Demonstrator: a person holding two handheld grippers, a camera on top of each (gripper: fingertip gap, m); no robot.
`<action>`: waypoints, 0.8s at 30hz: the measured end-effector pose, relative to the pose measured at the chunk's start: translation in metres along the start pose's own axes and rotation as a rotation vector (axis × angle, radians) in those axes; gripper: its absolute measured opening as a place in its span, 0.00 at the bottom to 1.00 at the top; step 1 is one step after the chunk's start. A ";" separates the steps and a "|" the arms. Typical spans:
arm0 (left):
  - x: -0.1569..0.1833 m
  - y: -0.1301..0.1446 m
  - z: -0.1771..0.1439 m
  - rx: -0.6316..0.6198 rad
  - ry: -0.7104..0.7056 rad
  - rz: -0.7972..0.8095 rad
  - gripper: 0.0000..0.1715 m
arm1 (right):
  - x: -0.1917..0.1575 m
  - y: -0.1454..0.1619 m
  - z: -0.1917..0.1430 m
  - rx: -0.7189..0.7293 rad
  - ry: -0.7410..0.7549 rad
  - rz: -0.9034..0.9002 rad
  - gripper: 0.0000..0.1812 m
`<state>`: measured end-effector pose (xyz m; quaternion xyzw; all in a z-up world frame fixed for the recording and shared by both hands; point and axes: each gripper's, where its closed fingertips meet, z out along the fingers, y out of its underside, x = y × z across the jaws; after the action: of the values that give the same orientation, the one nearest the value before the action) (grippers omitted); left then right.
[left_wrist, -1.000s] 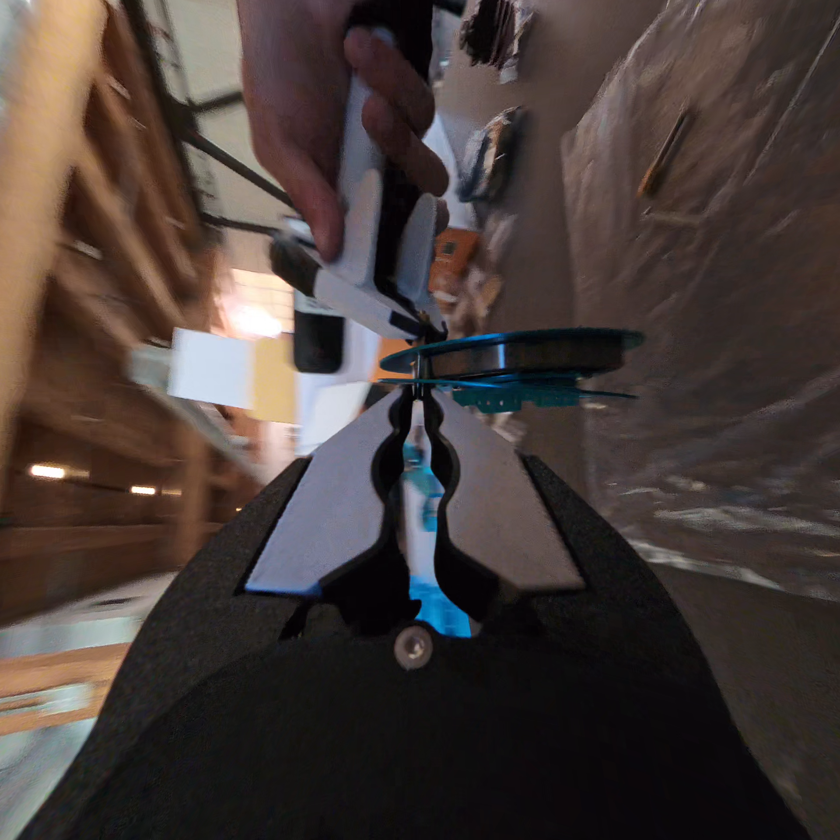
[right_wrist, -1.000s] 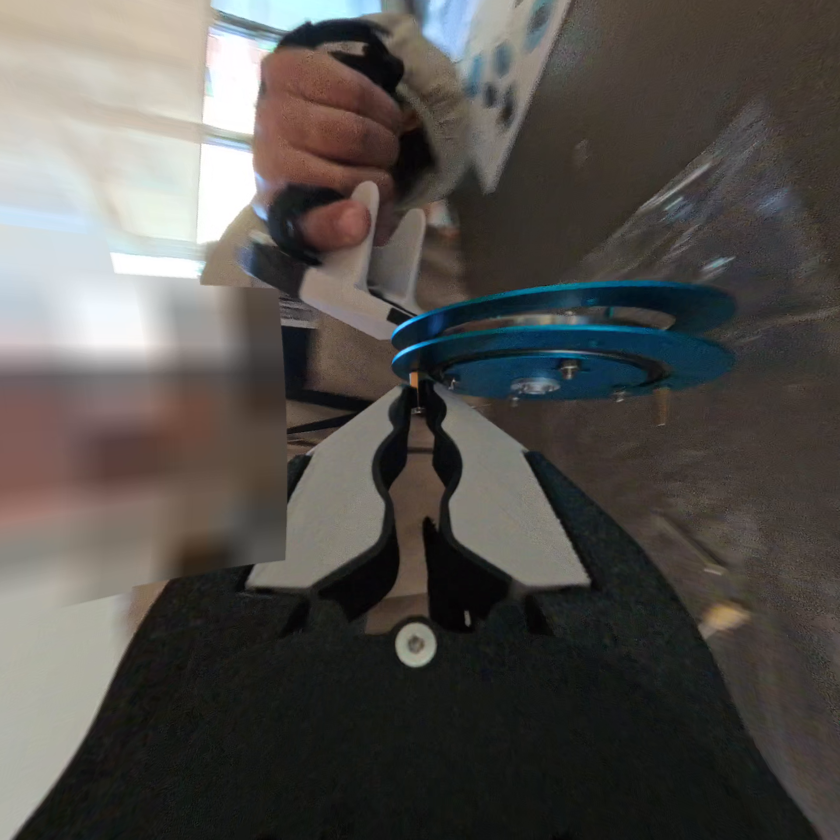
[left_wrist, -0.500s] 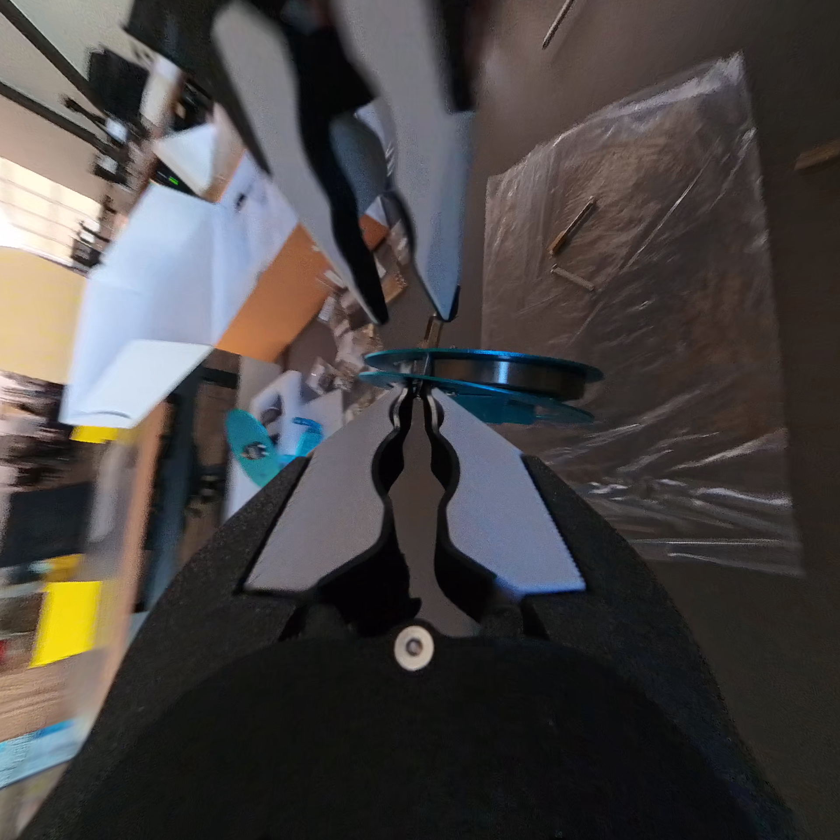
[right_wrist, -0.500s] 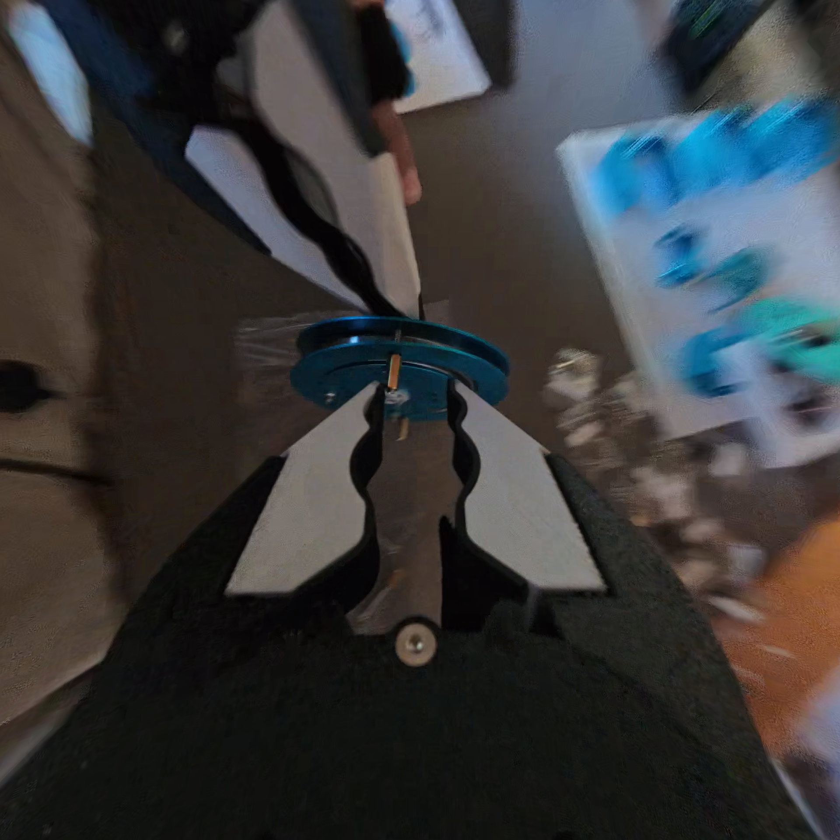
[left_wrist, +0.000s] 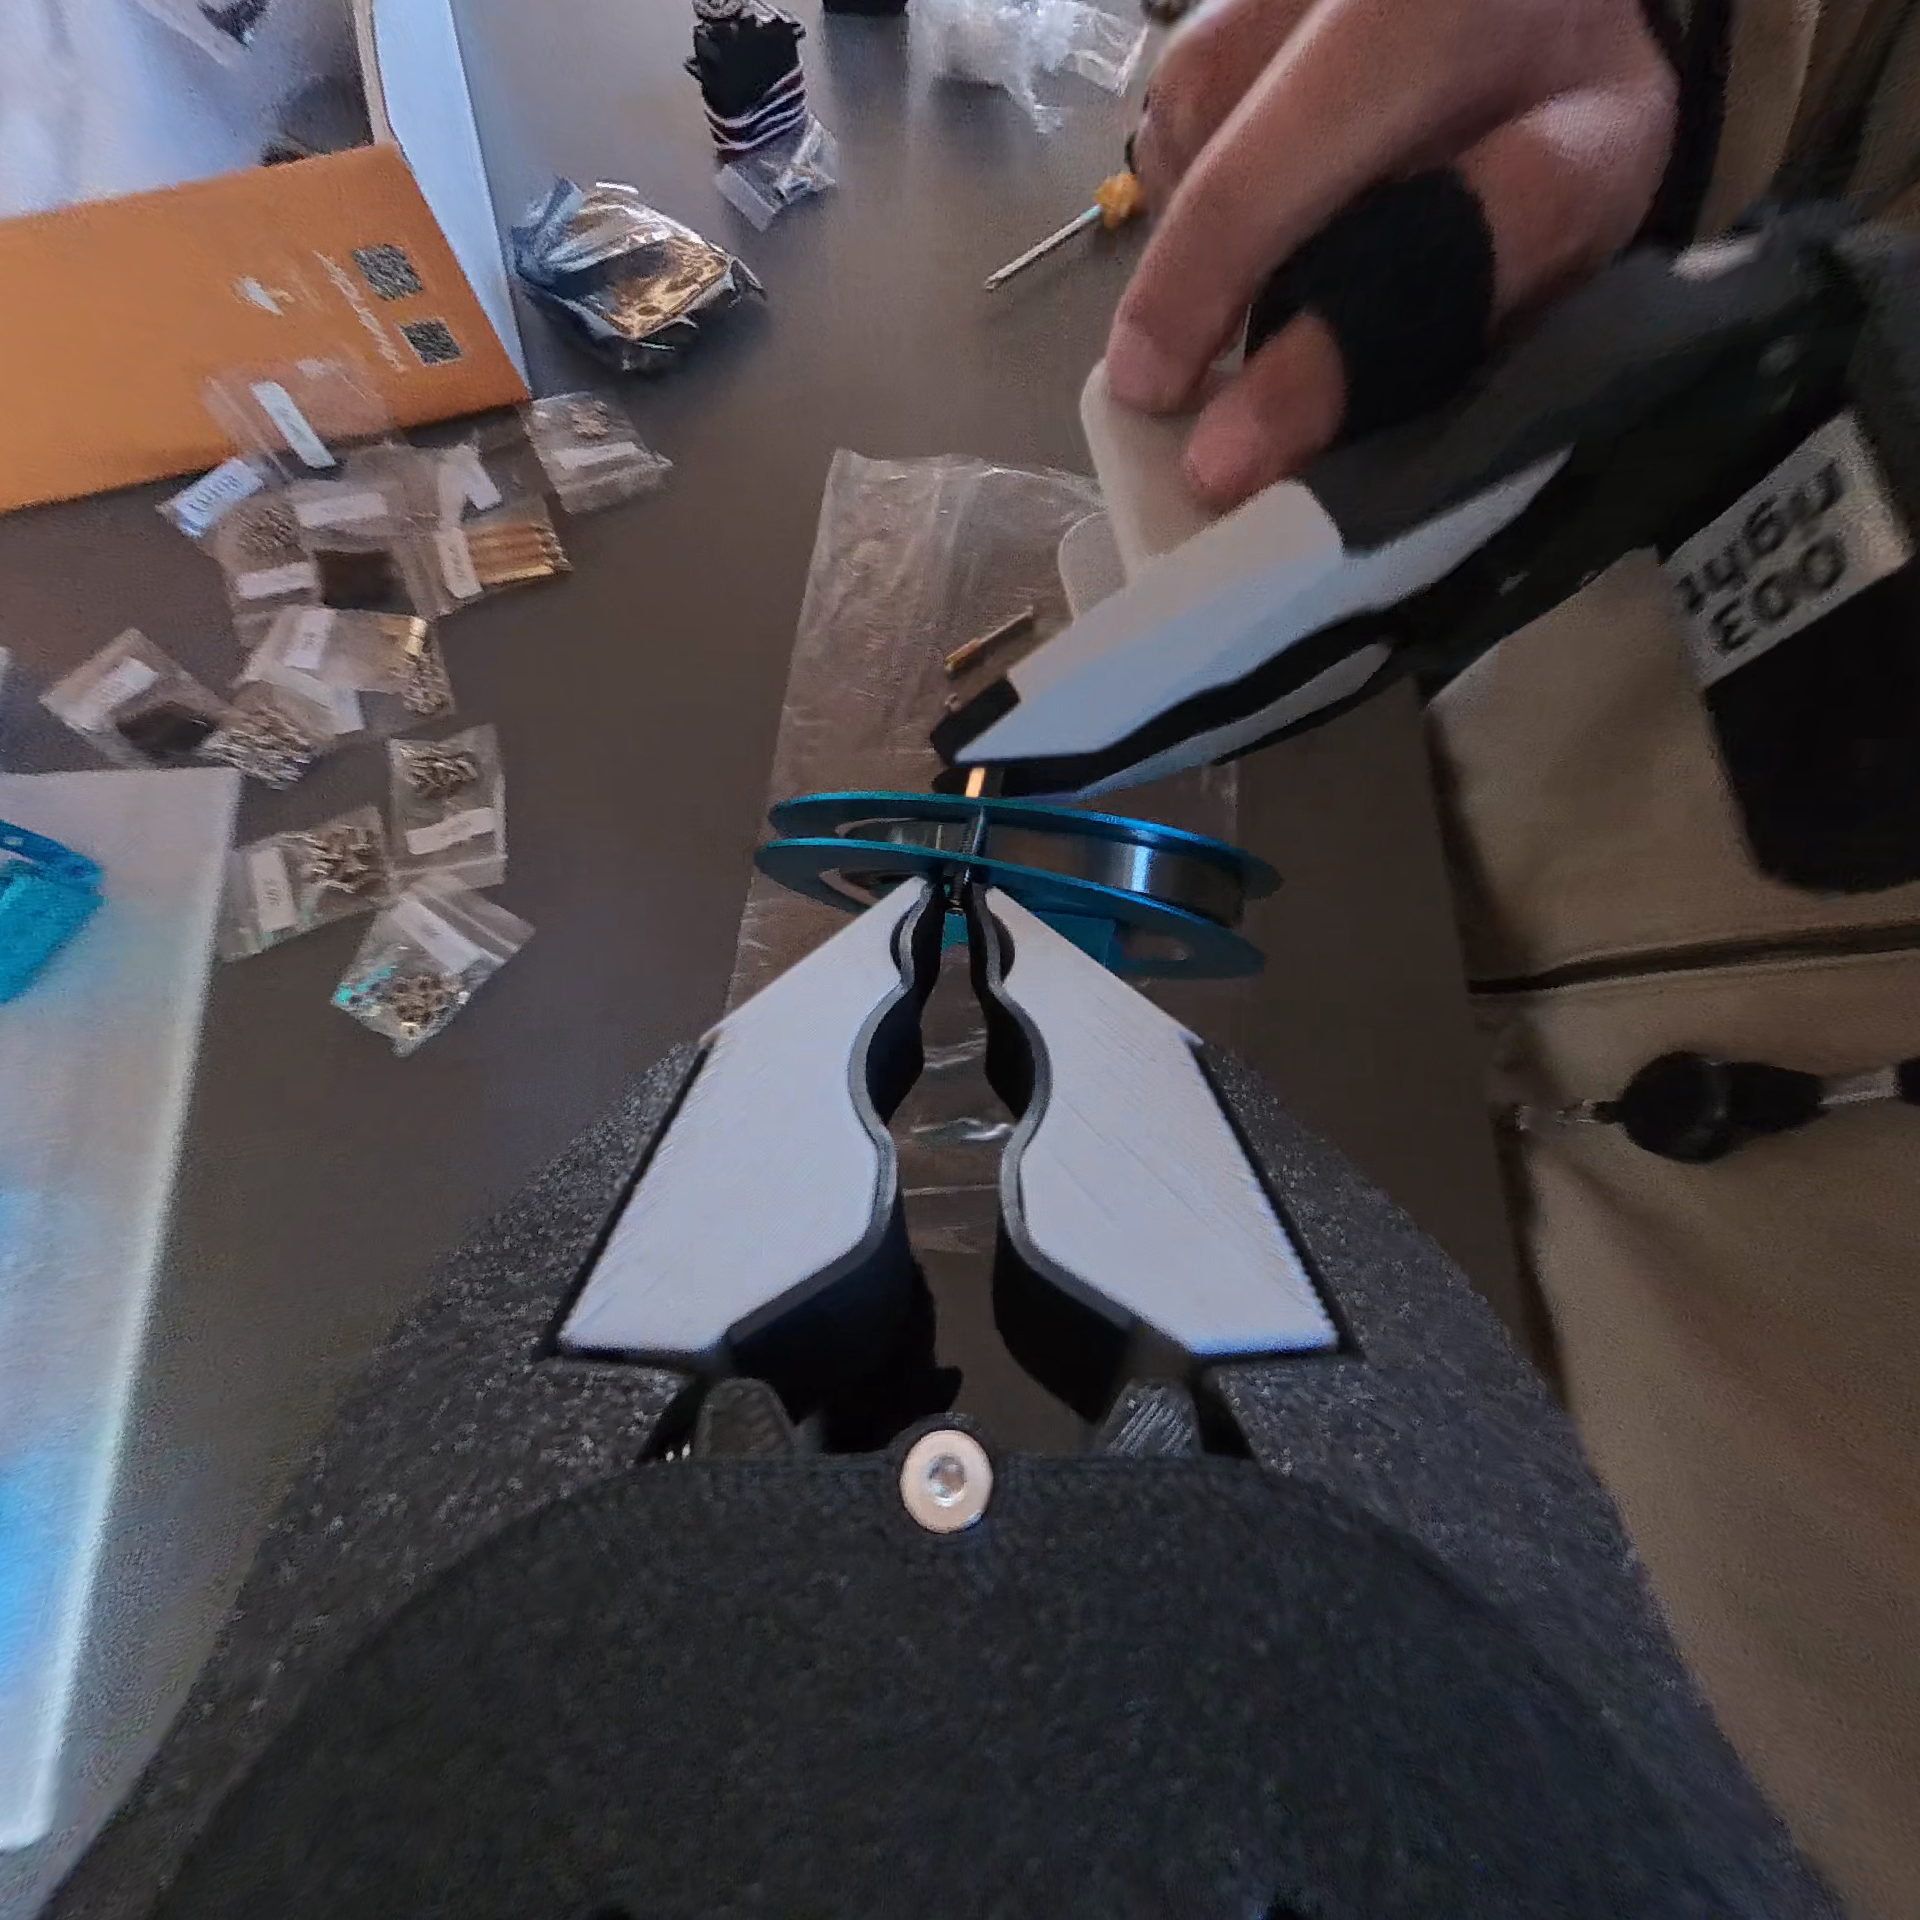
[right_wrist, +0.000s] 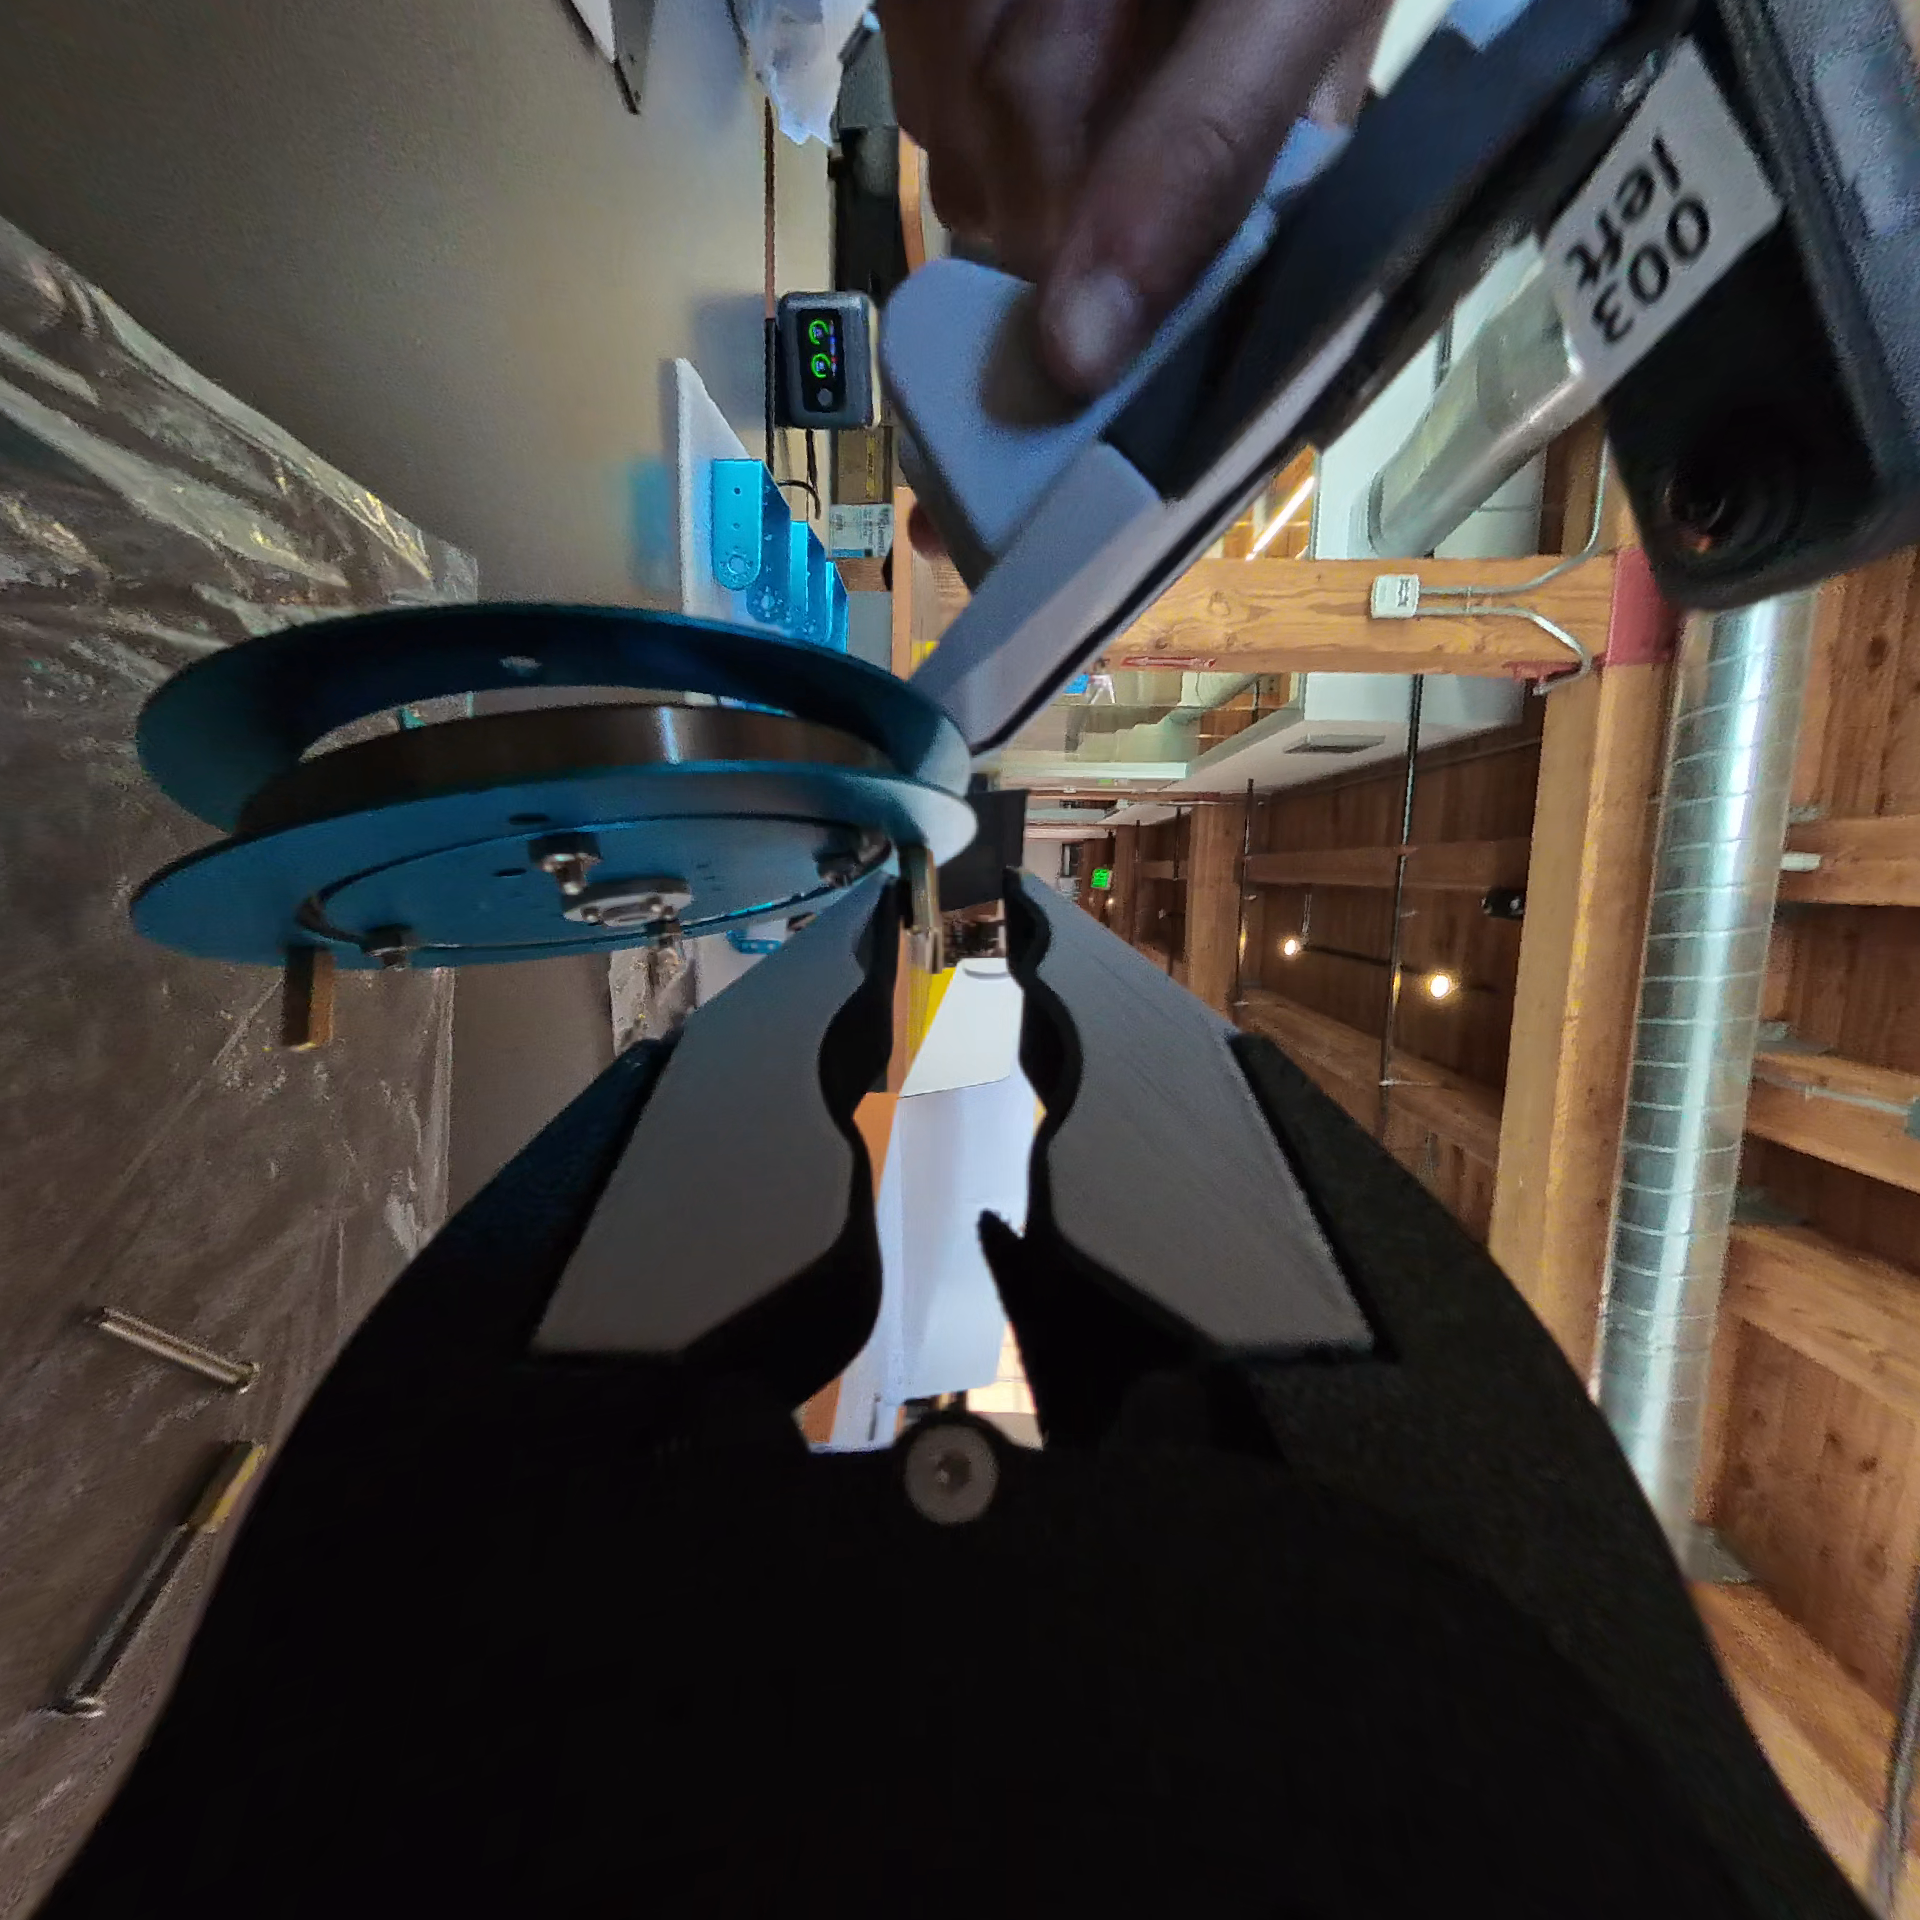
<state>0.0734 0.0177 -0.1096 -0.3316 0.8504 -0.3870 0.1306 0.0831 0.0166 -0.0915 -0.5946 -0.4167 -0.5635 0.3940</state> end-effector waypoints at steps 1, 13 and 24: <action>0.000 0.000 0.000 0.004 0.009 -0.017 0.01 | -0.002 0.000 0.001 -0.005 0.005 -0.032 0.07; -0.008 -0.003 0.001 -0.055 -0.396 0.474 0.01 | -0.019 0.008 0.008 -0.011 -0.567 0.475 0.02; 0.006 -0.041 -0.023 -0.040 -1.110 1.271 0.01 | 0.013 -0.013 -0.037 -0.040 -2.084 1.545 0.02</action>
<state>0.0771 0.0075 -0.0637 0.0657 0.6943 -0.0057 0.7167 0.0585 -0.0126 -0.0761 -0.8412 -0.0681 0.5273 0.0986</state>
